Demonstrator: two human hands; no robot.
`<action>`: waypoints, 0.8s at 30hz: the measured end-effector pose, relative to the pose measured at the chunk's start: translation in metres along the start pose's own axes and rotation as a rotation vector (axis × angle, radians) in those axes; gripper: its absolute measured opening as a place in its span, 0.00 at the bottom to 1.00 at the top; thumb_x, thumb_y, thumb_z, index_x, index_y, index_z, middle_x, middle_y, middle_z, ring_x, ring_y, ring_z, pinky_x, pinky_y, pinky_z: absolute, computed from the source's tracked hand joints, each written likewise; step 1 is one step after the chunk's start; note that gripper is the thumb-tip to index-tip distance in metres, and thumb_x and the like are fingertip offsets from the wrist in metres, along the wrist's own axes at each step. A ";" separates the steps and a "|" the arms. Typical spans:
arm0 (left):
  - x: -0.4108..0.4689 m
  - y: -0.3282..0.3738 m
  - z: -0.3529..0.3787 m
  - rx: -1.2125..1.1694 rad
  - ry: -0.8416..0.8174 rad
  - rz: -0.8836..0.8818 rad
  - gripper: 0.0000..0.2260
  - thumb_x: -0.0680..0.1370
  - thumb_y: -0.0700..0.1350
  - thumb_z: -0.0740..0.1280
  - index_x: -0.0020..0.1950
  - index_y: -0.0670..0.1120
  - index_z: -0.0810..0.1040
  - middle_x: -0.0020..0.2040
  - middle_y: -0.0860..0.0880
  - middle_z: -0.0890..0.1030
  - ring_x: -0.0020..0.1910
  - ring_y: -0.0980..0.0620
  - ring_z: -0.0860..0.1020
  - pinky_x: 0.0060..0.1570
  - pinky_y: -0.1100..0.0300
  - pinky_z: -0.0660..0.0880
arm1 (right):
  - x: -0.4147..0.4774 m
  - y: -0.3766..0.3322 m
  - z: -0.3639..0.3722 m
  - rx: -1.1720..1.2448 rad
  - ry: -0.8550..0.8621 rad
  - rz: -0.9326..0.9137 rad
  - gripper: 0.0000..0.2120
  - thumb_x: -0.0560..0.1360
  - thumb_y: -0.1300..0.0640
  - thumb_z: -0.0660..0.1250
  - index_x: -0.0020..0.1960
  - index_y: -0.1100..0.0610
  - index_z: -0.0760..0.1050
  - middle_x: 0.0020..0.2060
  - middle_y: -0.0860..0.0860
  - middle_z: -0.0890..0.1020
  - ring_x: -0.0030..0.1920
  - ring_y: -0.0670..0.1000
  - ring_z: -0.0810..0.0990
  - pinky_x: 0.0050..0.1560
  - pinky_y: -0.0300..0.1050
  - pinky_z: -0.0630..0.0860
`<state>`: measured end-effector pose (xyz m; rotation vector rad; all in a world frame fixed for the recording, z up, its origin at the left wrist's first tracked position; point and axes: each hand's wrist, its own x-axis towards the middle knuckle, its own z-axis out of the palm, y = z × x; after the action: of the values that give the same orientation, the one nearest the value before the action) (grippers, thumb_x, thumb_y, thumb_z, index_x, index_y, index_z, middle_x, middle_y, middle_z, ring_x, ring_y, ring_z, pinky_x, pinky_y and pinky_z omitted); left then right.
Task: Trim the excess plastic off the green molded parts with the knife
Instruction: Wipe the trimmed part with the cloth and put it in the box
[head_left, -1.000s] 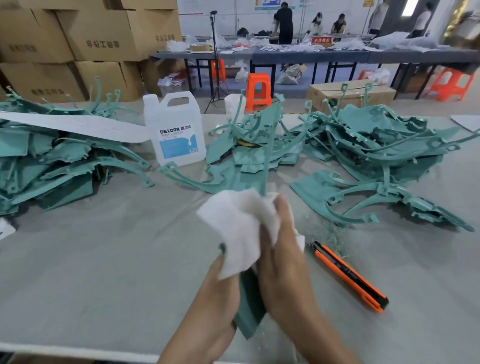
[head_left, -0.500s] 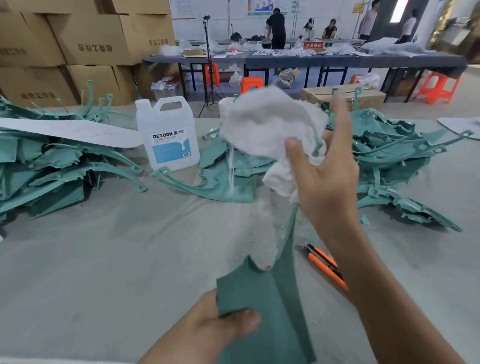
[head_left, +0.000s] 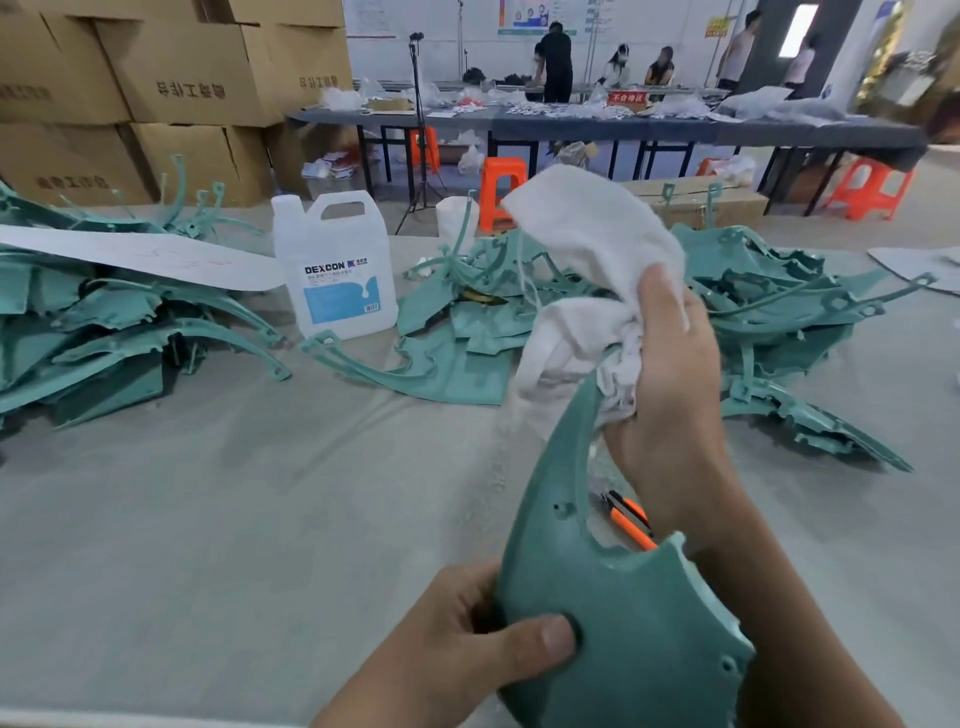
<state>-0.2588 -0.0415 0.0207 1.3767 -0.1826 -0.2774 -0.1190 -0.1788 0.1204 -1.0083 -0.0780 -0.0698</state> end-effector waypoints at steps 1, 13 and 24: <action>-0.004 0.001 -0.005 -0.034 -0.001 0.014 0.21 0.74 0.50 0.77 0.65 0.46 0.81 0.60 0.42 0.83 0.62 0.44 0.81 0.60 0.54 0.77 | 0.000 0.001 -0.004 -0.094 -0.042 0.034 0.17 0.83 0.50 0.64 0.67 0.58 0.70 0.55 0.60 0.83 0.51 0.61 0.86 0.52 0.60 0.83; -0.012 0.016 -0.038 0.014 0.178 0.080 0.17 0.79 0.42 0.65 0.67 0.53 0.79 0.65 0.45 0.81 0.65 0.44 0.79 0.64 0.50 0.76 | 0.012 -0.036 -0.052 -0.648 0.111 -0.273 0.19 0.78 0.61 0.58 0.54 0.40 0.81 0.33 0.45 0.80 0.30 0.46 0.73 0.30 0.36 0.70; 0.026 0.026 -0.006 -0.339 0.372 0.138 0.13 0.76 0.48 0.66 0.58 0.54 0.85 0.59 0.46 0.84 0.58 0.50 0.83 0.47 0.63 0.80 | -0.105 0.093 -0.033 -0.968 -0.506 -0.609 0.30 0.75 0.68 0.60 0.77 0.59 0.66 0.77 0.52 0.66 0.79 0.49 0.61 0.78 0.45 0.58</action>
<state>-0.2304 -0.0396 0.0447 1.0502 0.0767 0.0649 -0.2133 -0.1555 0.0143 -1.9216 -0.8812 -0.4379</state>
